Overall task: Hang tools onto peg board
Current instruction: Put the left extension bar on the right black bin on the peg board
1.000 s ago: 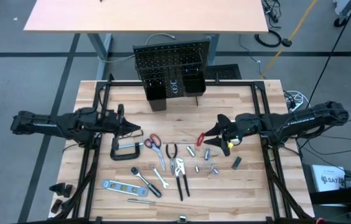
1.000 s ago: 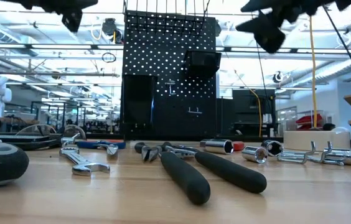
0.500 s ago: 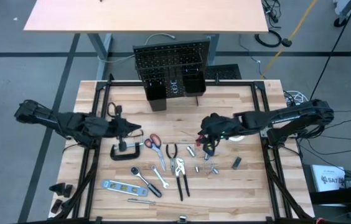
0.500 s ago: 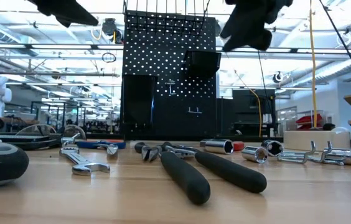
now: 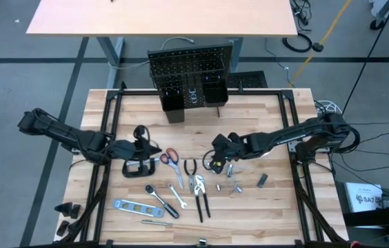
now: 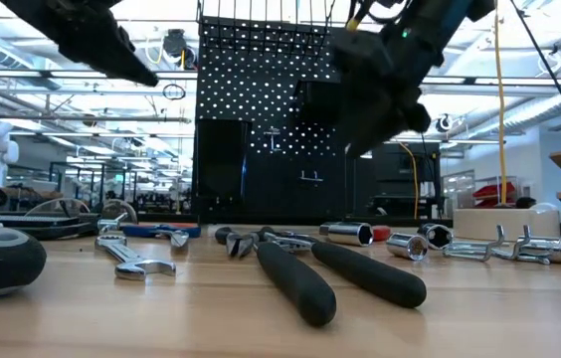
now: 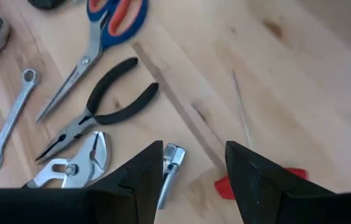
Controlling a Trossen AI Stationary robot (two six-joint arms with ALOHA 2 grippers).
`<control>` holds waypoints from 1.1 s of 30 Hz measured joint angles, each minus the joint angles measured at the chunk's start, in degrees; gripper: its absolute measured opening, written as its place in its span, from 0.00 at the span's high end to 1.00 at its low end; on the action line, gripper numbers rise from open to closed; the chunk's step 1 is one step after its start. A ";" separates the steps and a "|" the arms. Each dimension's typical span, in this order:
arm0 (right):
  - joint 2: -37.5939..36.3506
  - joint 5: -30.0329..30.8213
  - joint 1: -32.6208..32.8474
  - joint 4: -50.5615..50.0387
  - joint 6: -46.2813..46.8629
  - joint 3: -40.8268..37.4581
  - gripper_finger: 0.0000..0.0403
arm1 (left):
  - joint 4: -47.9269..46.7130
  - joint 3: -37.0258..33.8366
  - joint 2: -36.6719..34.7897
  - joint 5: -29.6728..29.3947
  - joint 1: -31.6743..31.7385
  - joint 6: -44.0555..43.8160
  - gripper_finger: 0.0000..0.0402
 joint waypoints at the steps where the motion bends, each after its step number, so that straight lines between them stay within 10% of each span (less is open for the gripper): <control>1: 0.81 -0.03 0.32 0.04 0.76 0.00 0.59 | 1.35 -0.75 -0.28 0.61 0.06 0.51 1.00; 16: 3.00 0.17 4.17 -0.99 3.22 2.40 0.59 | 4.92 -2.31 -2.10 -7.64 5.00 -2.33 0.68; 33: 11.62 0.52 4.30 -0.10 7.64 2.36 0.59 | 6.35 -2.29 4.32 -6.99 4.84 -2.00 0.67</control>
